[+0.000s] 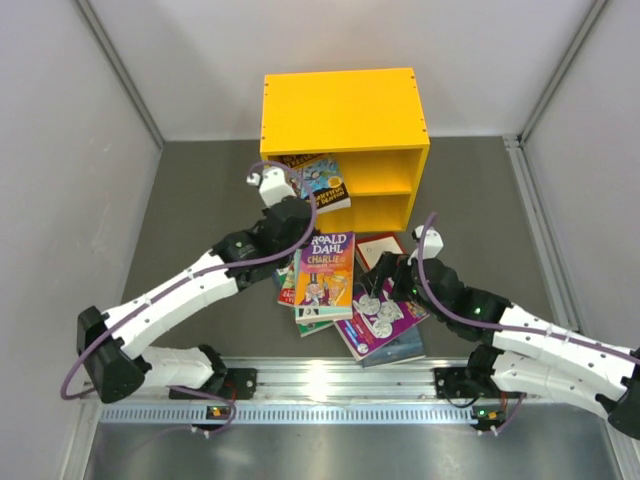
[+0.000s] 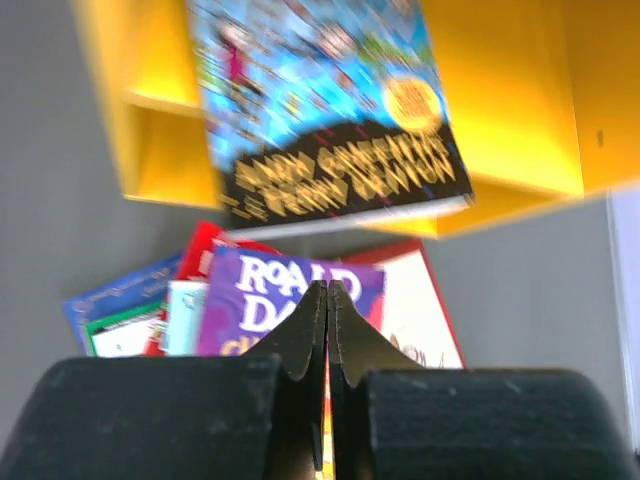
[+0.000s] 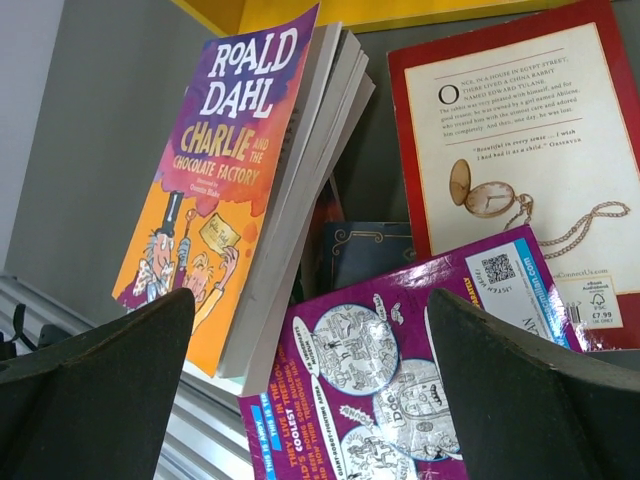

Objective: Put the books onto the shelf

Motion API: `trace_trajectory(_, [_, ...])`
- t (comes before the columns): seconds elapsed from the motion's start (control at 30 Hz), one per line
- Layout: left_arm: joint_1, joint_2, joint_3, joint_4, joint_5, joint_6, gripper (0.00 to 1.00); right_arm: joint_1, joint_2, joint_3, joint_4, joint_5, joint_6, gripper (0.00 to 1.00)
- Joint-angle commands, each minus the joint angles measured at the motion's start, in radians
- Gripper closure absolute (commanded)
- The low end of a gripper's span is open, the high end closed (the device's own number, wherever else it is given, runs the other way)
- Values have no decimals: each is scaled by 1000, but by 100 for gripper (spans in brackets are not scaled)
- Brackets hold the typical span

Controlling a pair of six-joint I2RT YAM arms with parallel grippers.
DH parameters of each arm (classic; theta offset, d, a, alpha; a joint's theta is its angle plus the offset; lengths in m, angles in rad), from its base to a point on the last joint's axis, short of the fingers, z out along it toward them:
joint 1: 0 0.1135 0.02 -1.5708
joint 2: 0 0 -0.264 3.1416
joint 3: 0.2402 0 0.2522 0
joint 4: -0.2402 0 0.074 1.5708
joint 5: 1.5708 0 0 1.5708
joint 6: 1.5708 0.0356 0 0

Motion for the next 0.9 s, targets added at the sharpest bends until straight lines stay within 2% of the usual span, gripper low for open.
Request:
trace_trajectory(0.0, [-61,80,51,7,-5,37,100,-8,-10,-10,59,3,7,0])
trace_trajectory(0.13, [-104,213,71,138,58,63,100,-7,-33,-21,49,7,6,0])
trace_trajectory(0.23, [-112,285,65,292,119,98,100,-9,-71,-32,33,17,4,0])
trace_trajectory(0.37, [-133,368,79,534,184,207,100,-12,-110,-46,10,27,1,0])
trace_trajectory(0.43, [-151,409,84,604,182,262,100,-13,-130,-56,1,30,0,0])
trace_trajectory(0.57, [-156,483,145,635,121,362,100,-19,-148,-69,-10,37,-5,0])
trace_trajectory(0.87, [-136,549,211,598,-85,425,100,-32,-116,-72,7,32,-23,0])
